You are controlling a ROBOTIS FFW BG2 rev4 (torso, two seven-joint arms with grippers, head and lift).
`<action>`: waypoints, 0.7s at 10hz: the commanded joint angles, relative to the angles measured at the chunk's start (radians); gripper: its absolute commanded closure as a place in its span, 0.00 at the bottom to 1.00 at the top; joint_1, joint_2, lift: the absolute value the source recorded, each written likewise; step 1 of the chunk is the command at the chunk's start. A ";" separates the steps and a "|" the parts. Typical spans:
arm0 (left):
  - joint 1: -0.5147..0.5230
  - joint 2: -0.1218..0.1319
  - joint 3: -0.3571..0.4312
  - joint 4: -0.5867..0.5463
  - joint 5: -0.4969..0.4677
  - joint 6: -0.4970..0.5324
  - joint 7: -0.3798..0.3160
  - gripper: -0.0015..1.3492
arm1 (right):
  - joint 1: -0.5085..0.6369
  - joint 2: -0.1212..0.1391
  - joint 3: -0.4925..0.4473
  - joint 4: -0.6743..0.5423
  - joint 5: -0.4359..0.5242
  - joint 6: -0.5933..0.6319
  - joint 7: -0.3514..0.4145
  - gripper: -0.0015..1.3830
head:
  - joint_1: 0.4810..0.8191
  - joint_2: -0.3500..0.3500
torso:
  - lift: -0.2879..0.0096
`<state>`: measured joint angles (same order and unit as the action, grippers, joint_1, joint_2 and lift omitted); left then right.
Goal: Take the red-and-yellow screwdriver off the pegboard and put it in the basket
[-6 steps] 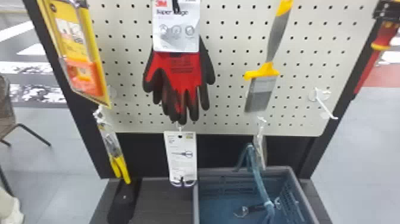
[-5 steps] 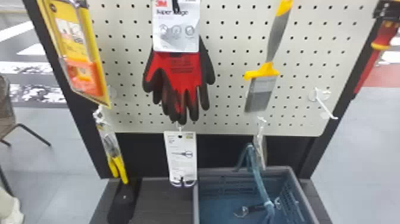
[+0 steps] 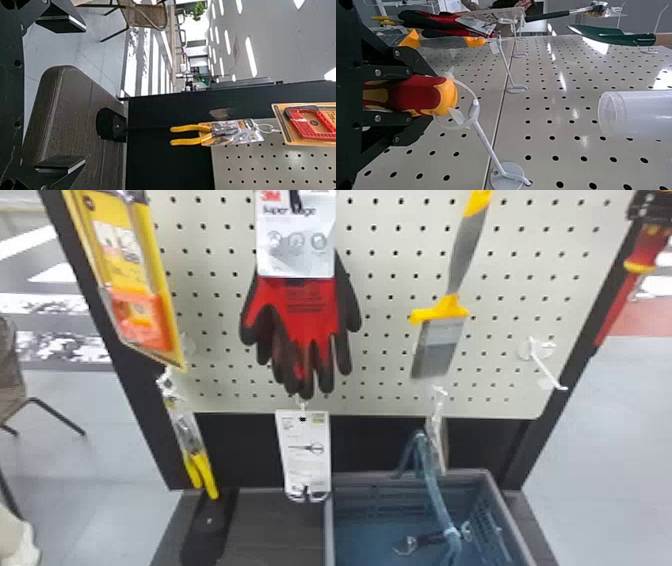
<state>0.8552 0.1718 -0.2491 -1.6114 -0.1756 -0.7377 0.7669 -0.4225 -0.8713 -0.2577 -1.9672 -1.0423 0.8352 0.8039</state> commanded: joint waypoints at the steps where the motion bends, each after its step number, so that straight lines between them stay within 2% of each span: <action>1: 0.000 0.000 0.001 0.000 0.001 -0.002 0.000 0.10 | -0.002 0.000 0.000 0.000 -0.001 -0.001 0.000 0.77 | 0.20 0.50 | 0.63; 7: 0.002 0.002 0.002 0.000 0.002 -0.012 0.000 0.10 | 0.006 0.000 -0.005 0.000 0.028 -0.002 0.004 0.77 | 0.20 0.50 | 0.63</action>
<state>0.8558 0.1731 -0.2481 -1.6114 -0.1741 -0.7476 0.7669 -0.4189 -0.8713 -0.2610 -1.9687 -1.0224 0.8339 0.8076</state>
